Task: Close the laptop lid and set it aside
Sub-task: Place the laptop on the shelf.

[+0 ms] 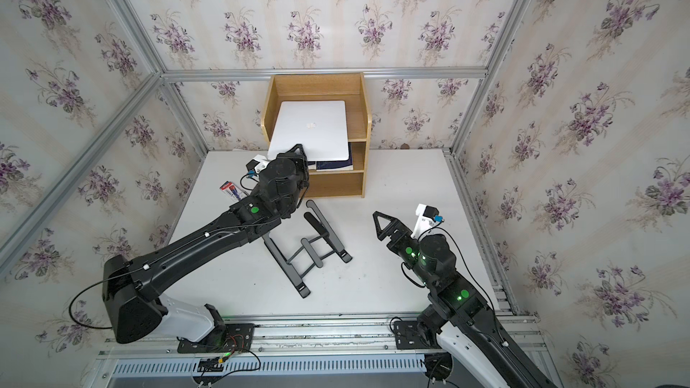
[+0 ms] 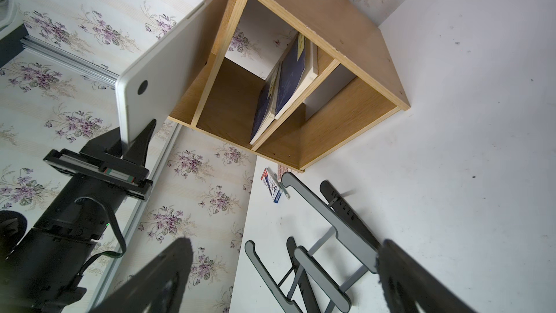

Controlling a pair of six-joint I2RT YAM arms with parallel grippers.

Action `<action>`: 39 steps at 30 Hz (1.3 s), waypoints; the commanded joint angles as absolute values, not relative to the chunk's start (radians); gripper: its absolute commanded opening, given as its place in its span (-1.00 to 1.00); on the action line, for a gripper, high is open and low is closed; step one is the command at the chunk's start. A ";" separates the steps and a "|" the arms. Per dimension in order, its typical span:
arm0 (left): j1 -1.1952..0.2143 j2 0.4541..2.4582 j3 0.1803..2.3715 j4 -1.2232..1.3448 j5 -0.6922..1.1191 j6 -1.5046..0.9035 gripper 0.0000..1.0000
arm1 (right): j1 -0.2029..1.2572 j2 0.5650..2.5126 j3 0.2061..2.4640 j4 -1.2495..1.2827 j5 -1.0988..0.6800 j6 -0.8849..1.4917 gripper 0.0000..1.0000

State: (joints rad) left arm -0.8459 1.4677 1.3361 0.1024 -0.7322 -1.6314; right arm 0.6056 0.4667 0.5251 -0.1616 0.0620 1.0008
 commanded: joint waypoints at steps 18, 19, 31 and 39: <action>-0.793 1.523 1.389 0.051 -0.694 -1.686 -0.55 | 0.606 0.540 0.485 -0.062 0.011 0.977 1.00; -0.793 1.527 1.394 0.041 -0.692 -1.686 -0.49 | 0.606 0.541 0.482 -0.060 0.011 0.976 1.00; -0.772 1.566 1.518 -0.196 -0.625 -1.671 0.03 | 0.606 0.562 0.459 -0.009 0.001 0.968 1.00; -0.755 1.645 1.632 -0.307 -0.575 -1.684 0.25 | 0.606 0.582 0.459 0.023 0.005 0.952 1.00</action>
State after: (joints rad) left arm -0.7624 1.6272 1.5986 -0.2897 -0.6014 -1.7020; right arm 0.6056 0.5785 0.4557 -0.0261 0.0071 0.9688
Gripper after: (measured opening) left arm 0.622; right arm 0.998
